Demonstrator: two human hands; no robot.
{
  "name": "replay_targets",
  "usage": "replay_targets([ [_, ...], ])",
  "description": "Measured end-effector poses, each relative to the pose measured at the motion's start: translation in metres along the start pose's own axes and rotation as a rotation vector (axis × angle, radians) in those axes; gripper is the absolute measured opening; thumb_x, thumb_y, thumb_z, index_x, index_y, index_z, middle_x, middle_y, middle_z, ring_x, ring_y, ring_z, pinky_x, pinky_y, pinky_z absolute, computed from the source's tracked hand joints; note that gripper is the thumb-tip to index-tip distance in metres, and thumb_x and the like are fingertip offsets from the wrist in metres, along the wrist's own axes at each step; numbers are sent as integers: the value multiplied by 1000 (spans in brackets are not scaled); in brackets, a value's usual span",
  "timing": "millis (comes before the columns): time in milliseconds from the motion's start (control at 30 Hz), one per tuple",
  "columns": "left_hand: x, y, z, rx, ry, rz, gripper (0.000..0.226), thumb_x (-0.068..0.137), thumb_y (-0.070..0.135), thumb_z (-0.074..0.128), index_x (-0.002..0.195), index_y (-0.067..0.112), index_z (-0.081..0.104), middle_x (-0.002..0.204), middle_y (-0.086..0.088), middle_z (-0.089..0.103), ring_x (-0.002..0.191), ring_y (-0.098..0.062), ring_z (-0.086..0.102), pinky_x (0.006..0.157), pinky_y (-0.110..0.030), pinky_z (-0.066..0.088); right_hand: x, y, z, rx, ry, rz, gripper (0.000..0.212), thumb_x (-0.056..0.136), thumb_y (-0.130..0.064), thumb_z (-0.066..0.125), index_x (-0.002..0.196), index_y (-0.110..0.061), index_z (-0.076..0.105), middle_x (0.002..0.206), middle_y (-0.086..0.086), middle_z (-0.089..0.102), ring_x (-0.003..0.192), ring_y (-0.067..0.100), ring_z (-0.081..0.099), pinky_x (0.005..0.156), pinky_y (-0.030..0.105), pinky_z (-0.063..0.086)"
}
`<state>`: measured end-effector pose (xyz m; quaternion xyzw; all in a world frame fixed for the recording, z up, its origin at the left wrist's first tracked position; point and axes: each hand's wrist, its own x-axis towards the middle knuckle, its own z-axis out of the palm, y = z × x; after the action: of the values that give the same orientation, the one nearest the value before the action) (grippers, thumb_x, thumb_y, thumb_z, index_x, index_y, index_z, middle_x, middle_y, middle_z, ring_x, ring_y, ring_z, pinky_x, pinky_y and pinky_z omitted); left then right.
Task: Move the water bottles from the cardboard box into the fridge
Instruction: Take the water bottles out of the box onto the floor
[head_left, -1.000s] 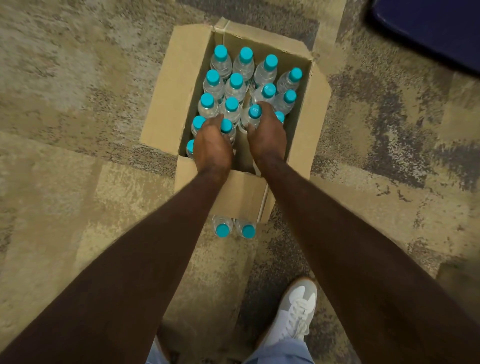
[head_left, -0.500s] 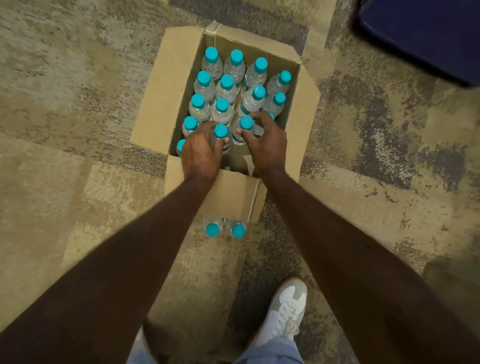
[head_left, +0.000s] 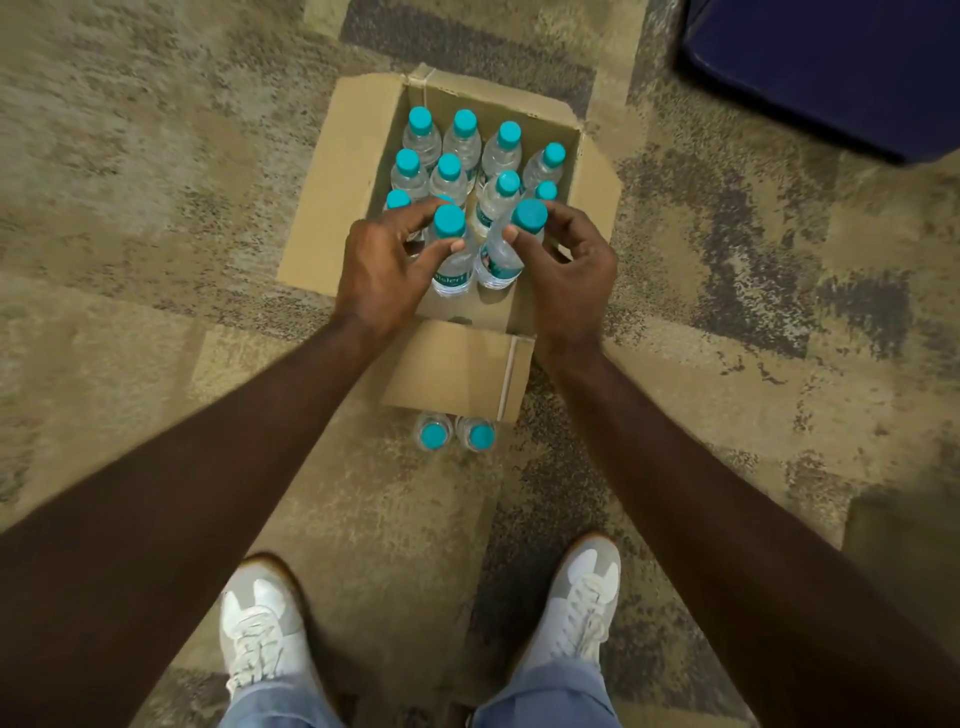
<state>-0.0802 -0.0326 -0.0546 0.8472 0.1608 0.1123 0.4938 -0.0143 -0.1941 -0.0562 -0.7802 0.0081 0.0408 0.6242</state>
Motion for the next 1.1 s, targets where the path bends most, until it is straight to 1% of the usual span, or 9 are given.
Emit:
replay_targets([
  [167,-20,8,-20,-83,-14,87,46,92,30,72,131,6,66,131,-4,68,121,-13,65,99,-40,56,-31,-22,-17,124,16,19,38,82,-9,80,115,5,67,110,14,73,105,28,70,91,53,57],
  [300,-43,19,-35,-127,-21,102,42,90,23,76,127,5,68,125,-3,70,116,-12,68,96,-34,58,-60,-33,-31,119,-11,-5,38,82,-7,80,116,6,67,110,14,73,106,27,70,93,52,57],
  [400,-61,26,-45,-127,-32,125,41,88,22,78,125,4,69,123,-1,71,114,-12,69,95,-30,57,-83,-37,-41,28,-41,-51,39,81,-9,82,115,3,69,110,8,74,105,17,70,93,37,57],
  [467,-75,26,-51,-152,-51,118,42,88,21,78,125,3,69,124,-5,71,115,-16,69,94,-36,58,-99,-36,-50,-17,-77,-84,40,80,-9,82,116,2,69,112,8,73,106,13,69,92,31,56],
  [567,-98,27,-57,-222,-69,69,41,87,15,79,124,1,68,122,-9,71,114,-20,70,91,-42,60,-121,-31,-66,-82,-126,-137,42,80,-10,82,118,2,68,115,8,71,109,16,68,93,32,56],
  [667,-122,32,-57,-232,-121,70,41,85,9,80,122,-1,69,119,-8,72,110,-18,71,89,-37,61,-141,-26,-83,-132,-161,-148,41,81,-14,82,118,-2,69,115,6,72,109,18,68,92,37,57],
  [833,-159,26,-52,-199,-227,52,43,78,5,85,119,0,71,117,-5,74,104,-13,73,91,-36,60,-179,-8,-101,-212,-207,-115,38,81,-22,82,115,-8,71,113,0,72,104,18,69,86,44,59],
  [967,-183,19,-43,-159,-319,42,46,78,9,85,121,5,71,121,-1,73,110,-7,70,95,-26,56,-199,14,-106,-291,-253,-79,43,82,-34,77,116,-9,70,115,-1,72,107,16,68,84,46,59],
  [1100,-198,0,-29,-92,-365,-17,48,78,15,85,124,12,70,122,2,72,110,-2,68,95,-28,57,-210,41,-102,-352,-292,-103,38,80,-29,79,112,-10,71,114,-1,71,108,13,67,87,45,58],
])
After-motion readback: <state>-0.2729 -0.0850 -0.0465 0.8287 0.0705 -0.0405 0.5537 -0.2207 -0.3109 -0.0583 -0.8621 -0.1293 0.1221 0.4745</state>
